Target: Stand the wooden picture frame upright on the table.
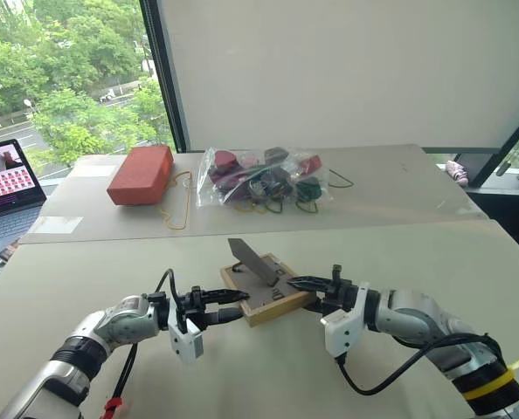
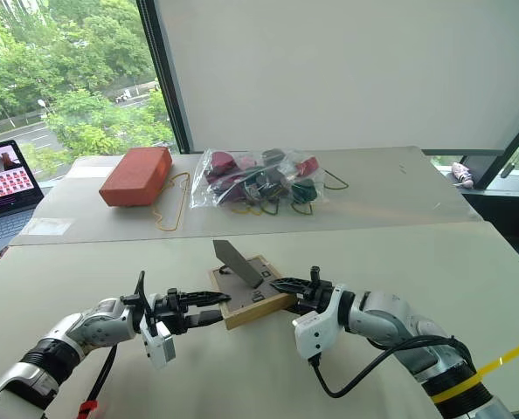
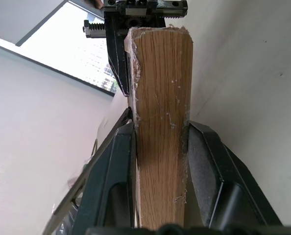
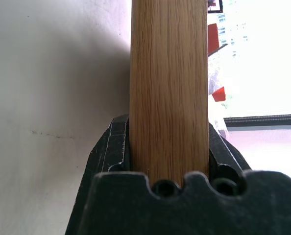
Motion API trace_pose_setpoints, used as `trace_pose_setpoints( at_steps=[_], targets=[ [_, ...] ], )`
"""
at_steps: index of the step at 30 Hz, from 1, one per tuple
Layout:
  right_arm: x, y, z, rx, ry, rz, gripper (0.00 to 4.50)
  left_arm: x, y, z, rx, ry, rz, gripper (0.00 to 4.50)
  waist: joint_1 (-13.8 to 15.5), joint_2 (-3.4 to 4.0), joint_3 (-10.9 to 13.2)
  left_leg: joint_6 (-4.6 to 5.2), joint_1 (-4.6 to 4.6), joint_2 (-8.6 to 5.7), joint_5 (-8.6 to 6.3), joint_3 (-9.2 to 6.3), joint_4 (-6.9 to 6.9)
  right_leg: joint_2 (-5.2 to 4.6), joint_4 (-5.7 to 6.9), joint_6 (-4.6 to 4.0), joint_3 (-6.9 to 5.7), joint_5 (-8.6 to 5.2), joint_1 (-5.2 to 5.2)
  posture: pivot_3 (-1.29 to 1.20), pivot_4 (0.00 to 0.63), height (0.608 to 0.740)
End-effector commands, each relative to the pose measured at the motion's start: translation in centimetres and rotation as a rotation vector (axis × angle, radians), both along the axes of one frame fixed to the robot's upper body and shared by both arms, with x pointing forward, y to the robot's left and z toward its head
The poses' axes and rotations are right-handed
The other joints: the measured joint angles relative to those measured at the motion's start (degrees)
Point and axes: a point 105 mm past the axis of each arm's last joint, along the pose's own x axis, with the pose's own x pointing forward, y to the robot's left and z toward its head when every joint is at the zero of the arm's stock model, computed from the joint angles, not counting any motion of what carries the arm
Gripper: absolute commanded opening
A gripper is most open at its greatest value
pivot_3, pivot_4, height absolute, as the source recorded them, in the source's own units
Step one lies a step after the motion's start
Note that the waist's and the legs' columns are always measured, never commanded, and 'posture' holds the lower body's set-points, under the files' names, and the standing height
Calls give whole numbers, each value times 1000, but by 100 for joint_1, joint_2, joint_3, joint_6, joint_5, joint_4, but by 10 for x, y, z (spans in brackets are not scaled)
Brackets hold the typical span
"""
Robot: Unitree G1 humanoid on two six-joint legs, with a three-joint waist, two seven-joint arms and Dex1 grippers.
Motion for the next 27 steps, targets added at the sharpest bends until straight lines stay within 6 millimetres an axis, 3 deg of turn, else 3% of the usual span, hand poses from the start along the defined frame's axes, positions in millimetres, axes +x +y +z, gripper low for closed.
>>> trace_pose_setpoints(
  at_steps=[1,3,6,8,11,15,20,24,27],
  targets=[
    [1,0,26,63,-6,-7,1225,5,-3,7,-52,30,32,1141,5,0,0,0,0,0,0,-1,1,0,1,0,0,0,0,0,150,740],
    [3,-2,39,81,-11,-23,1225,11,-2,12,-81,42,76,2073,13,0,0,0,0,0,0,-1,2,0,1,0,0,0,0,0,150,740],
    [7,-8,54,108,-3,-62,1225,20,6,23,-151,73,172,2882,6,0,0,0,-3,0,0,-3,3,0,3,0,0,0,-2,0,150,740],
    [12,-14,68,137,33,-105,1225,24,18,36,-266,108,274,2882,-19,0,0,1,-3,1,0,-3,2,0,9,0,0,0,-5,0,150,740],
    [19,-25,95,257,222,-194,1225,25,38,50,-426,188,458,2882,-110,4,4,2,-6,5,-2,-5,1,0,27,-1,4,0,-10,0,150,740],
    [18,-29,121,416,733,-303,1225,8,37,34,-451,310,559,2882,-129,9,6,5,-8,7,-3,-15,1,-1,34,-1,1,0,-11,0,150,740],
    [11,-23,137,457,1194,-348,1225,1,32,23,-452,365,610,2882,-36,12,9,10,-8,6,-6,-19,1,1,30,-6,-5,0,-11,0,150,740],
    [31,-22,130,478,1328,-458,1225,1,29,25,-471,367,623,2882,28,12,9,10,-8,5,-6,-16,2,0,10,-8,-5,0,-10,0,150,740],
    [39,-27,106,426,1376,-542,1225,0,28,27,-484,362,628,2882,47,12,9,10,-11,3,-6,-16,2,-2,7,-7,-8,1,-10,0,150,740]
  ],
)
